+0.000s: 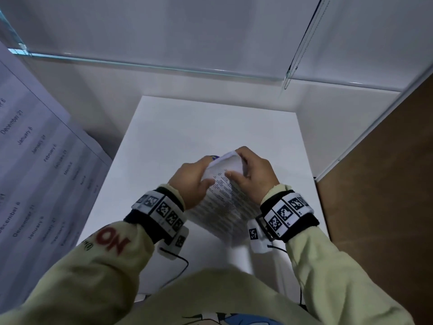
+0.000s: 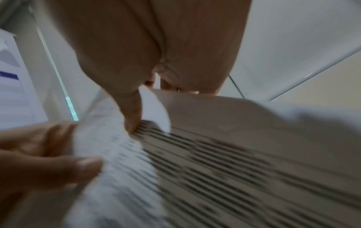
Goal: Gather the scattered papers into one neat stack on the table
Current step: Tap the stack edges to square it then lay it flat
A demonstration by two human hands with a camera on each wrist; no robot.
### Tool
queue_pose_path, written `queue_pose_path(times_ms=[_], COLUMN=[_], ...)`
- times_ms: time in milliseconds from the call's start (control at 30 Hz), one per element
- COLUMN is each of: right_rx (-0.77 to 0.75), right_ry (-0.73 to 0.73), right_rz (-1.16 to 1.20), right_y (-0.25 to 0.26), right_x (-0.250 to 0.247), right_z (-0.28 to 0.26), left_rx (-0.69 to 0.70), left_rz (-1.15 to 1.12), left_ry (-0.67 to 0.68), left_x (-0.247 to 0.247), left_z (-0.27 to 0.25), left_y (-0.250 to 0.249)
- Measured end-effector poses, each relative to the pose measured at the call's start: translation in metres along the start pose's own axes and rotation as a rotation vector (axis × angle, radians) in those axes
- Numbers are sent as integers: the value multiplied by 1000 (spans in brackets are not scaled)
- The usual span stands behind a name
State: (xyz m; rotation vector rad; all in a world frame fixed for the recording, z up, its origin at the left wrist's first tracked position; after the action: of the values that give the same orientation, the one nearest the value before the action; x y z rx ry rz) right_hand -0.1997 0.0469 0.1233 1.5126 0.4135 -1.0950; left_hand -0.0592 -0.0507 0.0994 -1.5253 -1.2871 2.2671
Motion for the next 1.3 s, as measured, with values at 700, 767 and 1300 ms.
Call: queue_pose_path(times_ms=[700,767,1300], right_rx=[671,716,1049], right_ry=[-157,-176,527], right_rz=[412,444,135], right_y=[-125,-129,-114], right_x=[90,97,114], right_z=[-91,-97,-115], left_rx=[-658,-657,-1150], left_rz=[-605,-599,-229], left_ry=[-305,-303,31], left_x=[56,63,77], left_z=[-77,-73,-85], left_y=[117,118,148])
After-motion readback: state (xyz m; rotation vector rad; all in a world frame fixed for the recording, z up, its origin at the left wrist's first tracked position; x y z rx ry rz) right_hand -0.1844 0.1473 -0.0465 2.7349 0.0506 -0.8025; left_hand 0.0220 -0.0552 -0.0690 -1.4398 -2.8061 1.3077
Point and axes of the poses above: each hand's wrist, its own z-axis towards the middle knuckle, its own x-axis out of the palm, y = z × x, the point moved 5 cm from there along z, towards the middle knuckle, and after that the axes turned 7 degrees about -z, right-handed, at the moved point
